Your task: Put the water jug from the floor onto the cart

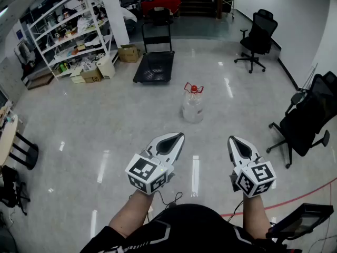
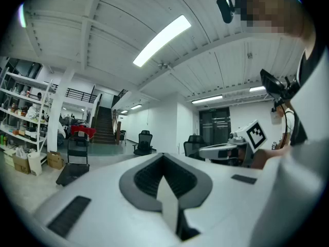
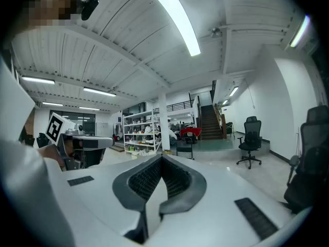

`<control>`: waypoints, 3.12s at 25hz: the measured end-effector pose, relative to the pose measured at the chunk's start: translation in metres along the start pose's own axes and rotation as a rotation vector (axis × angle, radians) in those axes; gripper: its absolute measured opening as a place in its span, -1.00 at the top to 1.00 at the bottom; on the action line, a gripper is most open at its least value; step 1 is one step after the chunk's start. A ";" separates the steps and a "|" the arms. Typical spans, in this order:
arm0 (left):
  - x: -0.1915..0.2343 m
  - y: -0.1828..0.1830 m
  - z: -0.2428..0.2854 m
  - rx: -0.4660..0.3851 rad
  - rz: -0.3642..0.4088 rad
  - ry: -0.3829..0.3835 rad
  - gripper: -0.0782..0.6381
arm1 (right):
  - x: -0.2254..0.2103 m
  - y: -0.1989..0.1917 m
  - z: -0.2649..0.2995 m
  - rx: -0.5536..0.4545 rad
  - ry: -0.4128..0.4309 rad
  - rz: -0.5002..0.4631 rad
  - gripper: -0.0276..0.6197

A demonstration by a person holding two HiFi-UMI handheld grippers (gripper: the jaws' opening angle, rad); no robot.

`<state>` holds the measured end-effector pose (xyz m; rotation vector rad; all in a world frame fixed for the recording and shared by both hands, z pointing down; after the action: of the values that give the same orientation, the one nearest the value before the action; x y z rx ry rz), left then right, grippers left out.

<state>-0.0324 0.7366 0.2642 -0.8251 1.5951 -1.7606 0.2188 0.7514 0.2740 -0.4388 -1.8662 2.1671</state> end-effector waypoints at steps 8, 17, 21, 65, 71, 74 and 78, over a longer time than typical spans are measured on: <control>0.002 -0.007 0.014 0.031 -0.008 0.008 0.78 | -0.007 -0.001 0.007 0.005 0.005 0.000 0.91; 0.007 -0.014 0.012 0.042 -0.012 0.023 0.78 | -0.001 0.005 0.015 -0.003 0.006 -0.046 0.91; 0.009 -0.011 0.010 0.041 -0.016 0.033 0.78 | -0.002 0.008 0.016 0.001 -0.001 -0.039 0.91; 0.370 -0.034 0.253 0.112 -0.084 0.030 0.78 | -0.158 0.018 0.426 0.067 -0.019 -0.037 0.91; 0.444 -0.034 0.329 0.127 -0.086 0.035 0.78 | -0.206 0.030 0.526 0.053 0.022 -0.043 0.91; 0.481 -0.036 0.383 0.160 -0.078 0.035 0.78 | -0.242 0.035 0.584 0.037 0.035 -0.036 0.91; 0.528 -0.022 0.450 0.149 -0.109 0.060 0.78 | -0.294 0.055 0.659 0.031 0.093 -0.025 0.90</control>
<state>-0.0033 0.0481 0.3434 -0.8080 1.4602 -1.9719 0.2393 0.0300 0.3278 -0.4981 -1.7768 2.1190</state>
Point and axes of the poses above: the fingertips, and each gripper's own axes: z forward along the fingers, x to its left, y out of its top, the point moved 8 cm from there along -z, backward along the fingers, and after that the axes turned 7 degrees about -y, right-handed, at the moved point
